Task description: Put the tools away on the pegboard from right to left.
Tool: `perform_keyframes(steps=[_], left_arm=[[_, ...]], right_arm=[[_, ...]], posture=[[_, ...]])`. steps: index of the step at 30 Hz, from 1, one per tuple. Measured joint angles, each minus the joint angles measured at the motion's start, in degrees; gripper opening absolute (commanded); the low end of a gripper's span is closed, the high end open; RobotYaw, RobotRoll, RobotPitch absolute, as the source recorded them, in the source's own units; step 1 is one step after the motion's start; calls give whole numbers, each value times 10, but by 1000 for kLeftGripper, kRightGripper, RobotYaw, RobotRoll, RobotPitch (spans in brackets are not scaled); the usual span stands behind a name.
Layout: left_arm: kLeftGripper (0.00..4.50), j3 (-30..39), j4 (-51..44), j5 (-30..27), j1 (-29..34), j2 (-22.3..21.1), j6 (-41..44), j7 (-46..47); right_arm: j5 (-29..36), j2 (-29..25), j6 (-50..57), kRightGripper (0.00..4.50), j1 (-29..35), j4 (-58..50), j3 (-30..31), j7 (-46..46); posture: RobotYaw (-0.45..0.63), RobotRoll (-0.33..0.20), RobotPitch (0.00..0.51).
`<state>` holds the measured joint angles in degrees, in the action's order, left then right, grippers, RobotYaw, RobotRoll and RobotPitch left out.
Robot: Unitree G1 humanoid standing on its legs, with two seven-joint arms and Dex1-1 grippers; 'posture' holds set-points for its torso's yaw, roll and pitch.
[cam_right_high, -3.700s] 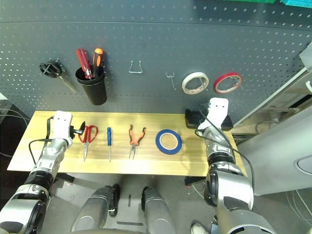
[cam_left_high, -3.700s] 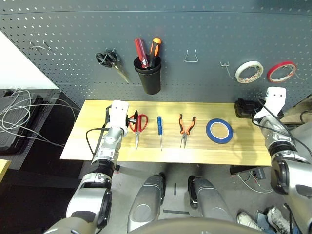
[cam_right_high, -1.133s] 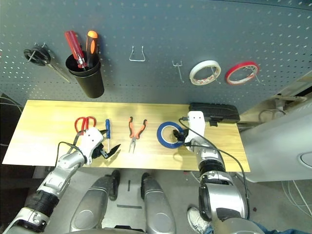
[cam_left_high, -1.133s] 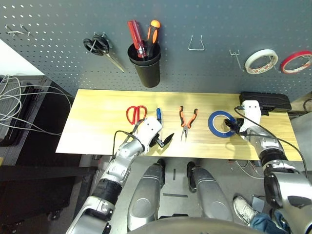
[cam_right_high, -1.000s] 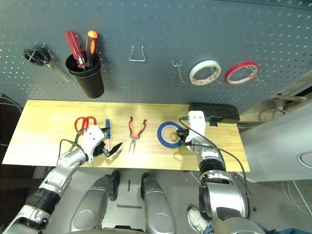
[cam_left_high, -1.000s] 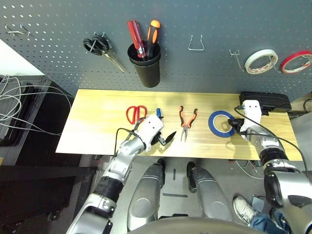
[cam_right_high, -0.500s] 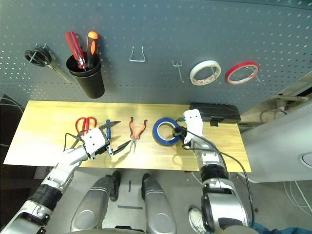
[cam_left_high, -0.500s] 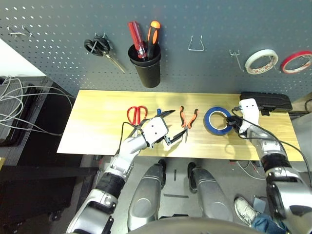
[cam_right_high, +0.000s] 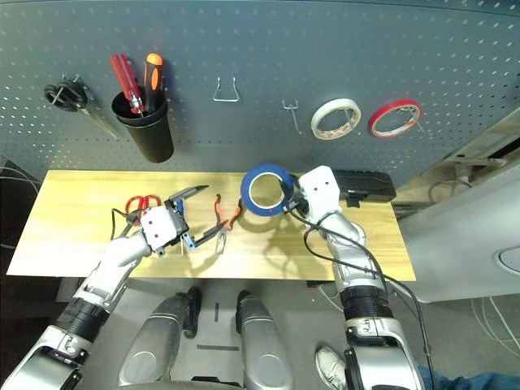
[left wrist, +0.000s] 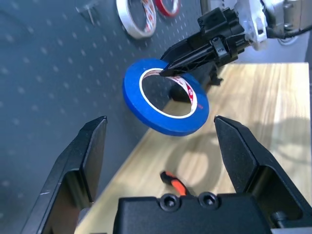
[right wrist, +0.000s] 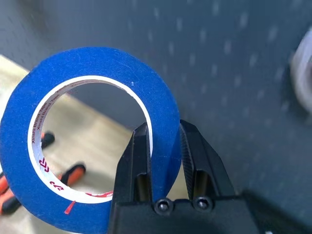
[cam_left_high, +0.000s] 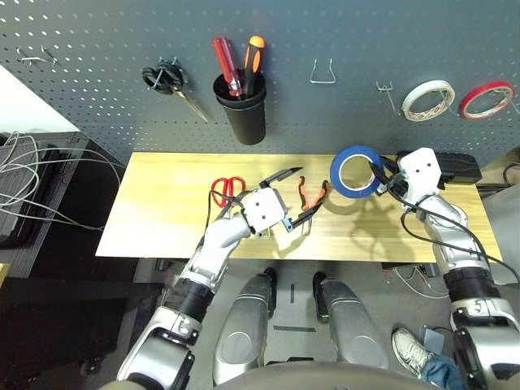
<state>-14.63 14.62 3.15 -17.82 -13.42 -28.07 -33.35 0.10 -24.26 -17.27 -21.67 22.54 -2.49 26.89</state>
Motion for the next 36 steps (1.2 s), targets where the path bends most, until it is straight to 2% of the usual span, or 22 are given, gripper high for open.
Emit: perform_keyframes(steps=[9,18,31,36], left_arm=[[4500,11,-32,-26,-20,8,21,11],[4500,12,-33,-26,-26,8,7,22],[4500,13,-27,-26,-36,8,-9,29],[4500,12,-18,-27,-46,9,-11,29]], right_arm=[[-15,-6,-91,735,-12,-8,0,-20],[-32,-19,-145,735,-5,-24,-5,-49],[-22,-42,-96,735,76,-181,-40,-77],[-22,-41,-72,735,76,-198,-59,-99]], posture=[[22,0,234],[25,0,236],[-23,0,236],[-27,0,233]])
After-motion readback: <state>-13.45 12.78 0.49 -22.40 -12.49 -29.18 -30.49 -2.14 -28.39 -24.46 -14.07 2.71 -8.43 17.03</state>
